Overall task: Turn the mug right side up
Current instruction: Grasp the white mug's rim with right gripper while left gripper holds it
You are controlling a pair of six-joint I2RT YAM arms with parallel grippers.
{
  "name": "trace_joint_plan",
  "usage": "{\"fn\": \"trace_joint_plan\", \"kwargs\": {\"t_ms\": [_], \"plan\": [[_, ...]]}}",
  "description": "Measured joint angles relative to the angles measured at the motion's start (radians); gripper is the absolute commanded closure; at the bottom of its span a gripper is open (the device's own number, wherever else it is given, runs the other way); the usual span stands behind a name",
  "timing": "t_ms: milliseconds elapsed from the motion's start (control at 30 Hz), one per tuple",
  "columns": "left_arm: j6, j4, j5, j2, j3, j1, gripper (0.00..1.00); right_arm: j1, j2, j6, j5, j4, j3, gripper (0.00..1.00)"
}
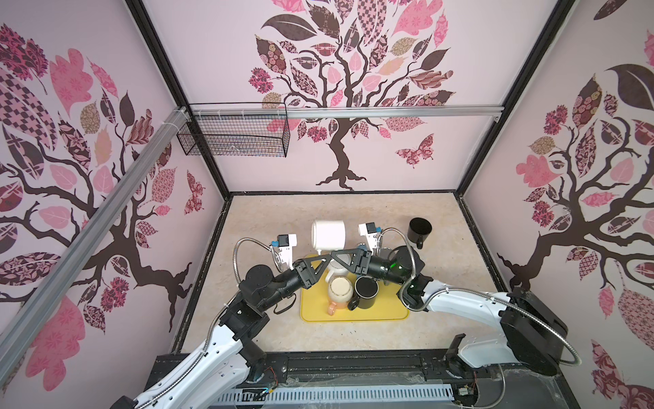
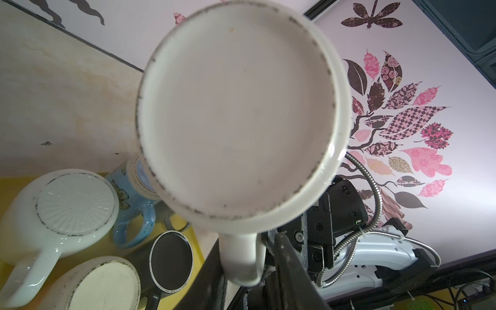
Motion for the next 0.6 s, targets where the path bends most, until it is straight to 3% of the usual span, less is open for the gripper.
{"fn": "trace_joint_plan", "kwargs": {"t_ms": [367,467,600], "plan": [[0.004,-0.018,-0.037,-0.019,0.000,0.000,0.77,0.000,-0.036,-0.016,-0.001,-0.039,-0.010,1.00],[-0.004,-0.018,-0.042,-0.018,0.000,0.000,1.00,-0.001,-0.036,-0.029,-0.001,-0.042,-0.011,1.00],[-0.018,-0.012,-0.045,-0.005,0.000,0.000,1.00,-0.001,-0.037,-0.037,-0.001,-0.030,-0.024,1.00]]}}
